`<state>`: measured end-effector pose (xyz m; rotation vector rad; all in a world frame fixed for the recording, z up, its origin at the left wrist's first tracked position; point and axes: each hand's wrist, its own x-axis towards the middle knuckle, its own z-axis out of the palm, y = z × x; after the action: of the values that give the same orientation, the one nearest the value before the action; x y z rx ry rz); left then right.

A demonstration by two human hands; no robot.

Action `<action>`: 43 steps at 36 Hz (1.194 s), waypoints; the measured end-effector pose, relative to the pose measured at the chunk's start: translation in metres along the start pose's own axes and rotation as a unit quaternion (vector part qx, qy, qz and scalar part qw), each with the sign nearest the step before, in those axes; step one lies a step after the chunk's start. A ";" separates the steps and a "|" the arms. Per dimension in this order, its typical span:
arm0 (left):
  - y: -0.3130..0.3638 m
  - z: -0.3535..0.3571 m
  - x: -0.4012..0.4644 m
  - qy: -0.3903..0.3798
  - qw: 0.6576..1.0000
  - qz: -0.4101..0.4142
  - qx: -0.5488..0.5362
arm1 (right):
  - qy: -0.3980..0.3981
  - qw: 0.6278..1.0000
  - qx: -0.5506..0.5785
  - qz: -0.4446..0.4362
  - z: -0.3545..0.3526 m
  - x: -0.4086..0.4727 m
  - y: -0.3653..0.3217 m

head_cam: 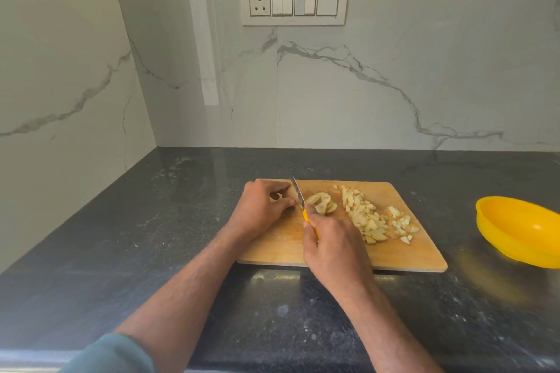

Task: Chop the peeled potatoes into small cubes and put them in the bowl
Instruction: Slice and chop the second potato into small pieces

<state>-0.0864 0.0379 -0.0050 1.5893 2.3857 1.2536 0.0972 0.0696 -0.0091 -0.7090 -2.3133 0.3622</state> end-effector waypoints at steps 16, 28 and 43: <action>-0.006 0.000 0.005 -0.010 0.999 0.007 -0.032 | -0.017 0.999 -0.032 0.000 0.002 0.009 -0.008; -0.011 0.000 0.008 -0.014 0.998 0.005 -0.065 | -0.035 0.999 -0.039 0.005 0.011 0.021 -0.007; -0.009 0.000 0.006 -0.014 0.997 -0.012 -0.077 | -0.059 0.994 -0.091 0.010 0.014 0.030 -0.014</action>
<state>-0.0960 0.0406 -0.0081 1.5203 2.2241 1.3630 0.0635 0.0748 0.0029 -0.8191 -2.4748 0.2083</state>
